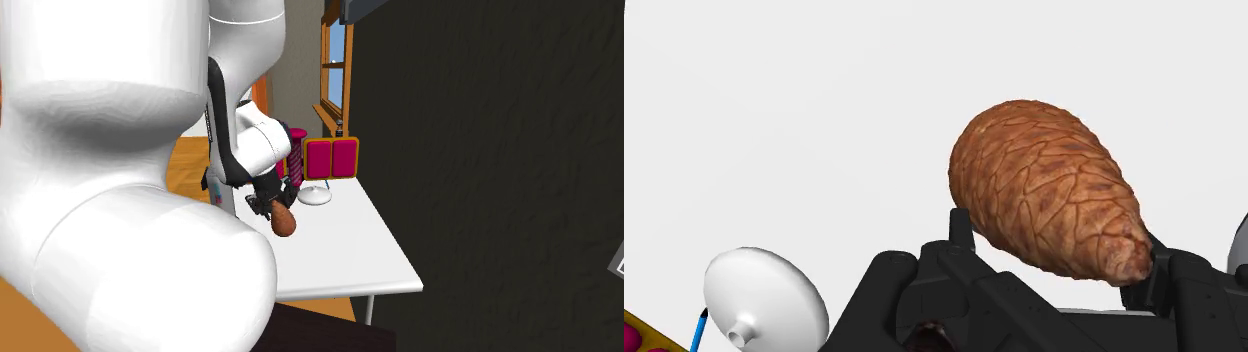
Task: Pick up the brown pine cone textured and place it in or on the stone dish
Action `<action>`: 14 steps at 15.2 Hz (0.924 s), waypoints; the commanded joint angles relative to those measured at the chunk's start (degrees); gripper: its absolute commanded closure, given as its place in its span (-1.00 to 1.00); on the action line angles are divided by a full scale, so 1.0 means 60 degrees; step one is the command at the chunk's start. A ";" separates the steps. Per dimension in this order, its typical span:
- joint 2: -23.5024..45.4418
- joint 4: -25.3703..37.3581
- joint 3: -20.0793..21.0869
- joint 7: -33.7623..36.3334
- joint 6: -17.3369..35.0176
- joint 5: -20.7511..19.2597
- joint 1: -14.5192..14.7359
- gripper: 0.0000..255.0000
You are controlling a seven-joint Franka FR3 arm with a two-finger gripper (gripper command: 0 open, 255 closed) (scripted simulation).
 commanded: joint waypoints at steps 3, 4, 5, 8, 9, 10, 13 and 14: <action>-0.0590 -0.0198 0.0467 -0.0952 -0.0234 0.1135 -0.0305 1.00; -0.0738 -0.0239 0.0573 -0.1191 -0.0295 0.1422 -0.0372 1.00; -0.0886 -0.0278 0.0672 -0.1430 -0.0358 0.1712 -0.0431 1.00; -0.1185 -0.0345 0.0851 -0.1914 -0.0494 0.2300 -0.0527 1.00; -0.0866 0.0078 0.0847 -0.1796 -0.0691 0.2188 -0.0429 1.00; -0.0550 0.0504 0.0845 -0.1701 -0.0890 0.2096 -0.0330 1.00; 0.0386 0.1805 0.0819 -0.1533 -0.1496 0.1916 -0.0001 1.00; 0.0695 0.2250 0.0808 -0.1510 -0.1701 0.1881 0.0115 1.00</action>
